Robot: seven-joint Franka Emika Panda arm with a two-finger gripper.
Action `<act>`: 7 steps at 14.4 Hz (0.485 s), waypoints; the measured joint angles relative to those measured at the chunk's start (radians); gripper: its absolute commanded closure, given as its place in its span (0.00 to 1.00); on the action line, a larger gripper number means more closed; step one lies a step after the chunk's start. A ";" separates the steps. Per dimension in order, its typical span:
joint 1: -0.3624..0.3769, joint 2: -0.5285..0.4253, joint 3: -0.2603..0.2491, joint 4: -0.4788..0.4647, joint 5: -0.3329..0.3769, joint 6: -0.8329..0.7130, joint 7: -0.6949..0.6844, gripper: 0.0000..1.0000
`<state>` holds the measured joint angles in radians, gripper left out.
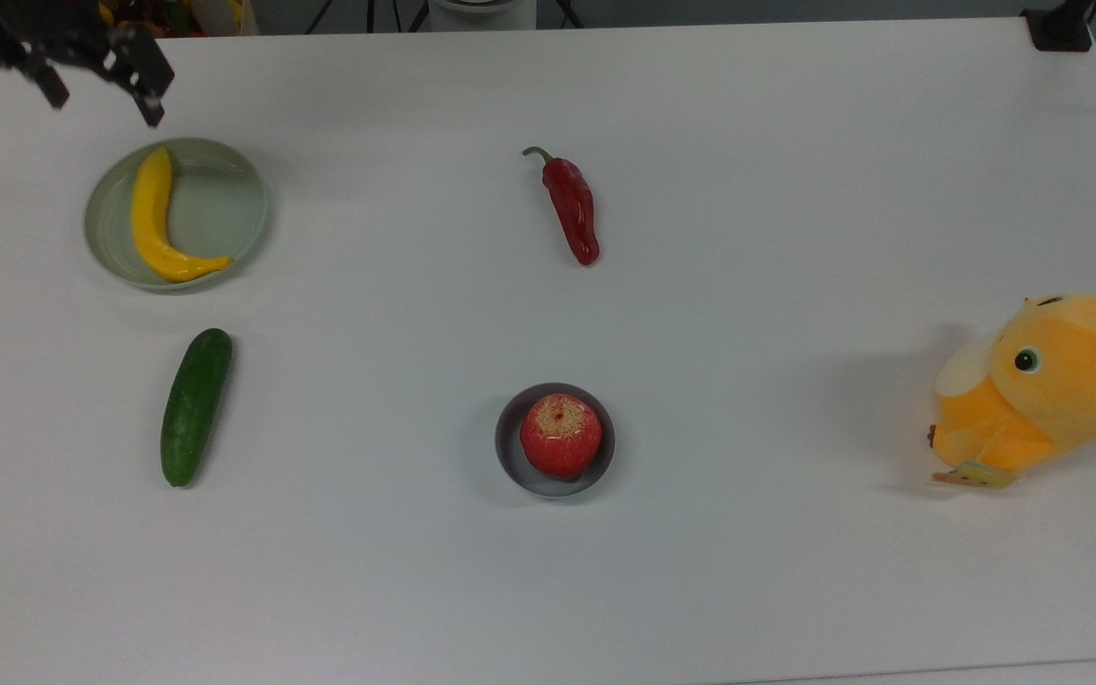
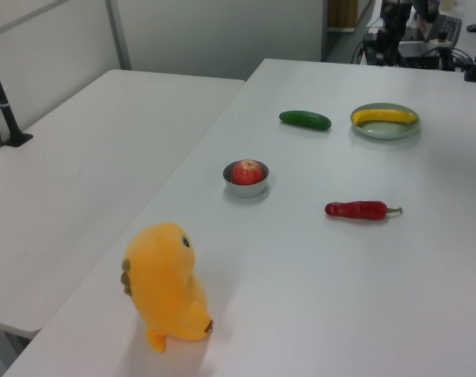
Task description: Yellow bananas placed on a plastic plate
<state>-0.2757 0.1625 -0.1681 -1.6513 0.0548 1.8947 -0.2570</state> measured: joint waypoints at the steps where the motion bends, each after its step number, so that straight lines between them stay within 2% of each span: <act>1: 0.010 -0.021 0.001 0.021 0.016 -0.041 0.042 0.00; 3: 0.036 -0.062 0.014 0.051 0.038 -0.114 0.123 0.00; 7: 0.063 -0.151 0.136 0.064 0.043 -0.237 0.268 0.00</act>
<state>-0.2124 0.0112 -0.0322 -1.5875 0.0974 1.6579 0.0110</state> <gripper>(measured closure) 0.000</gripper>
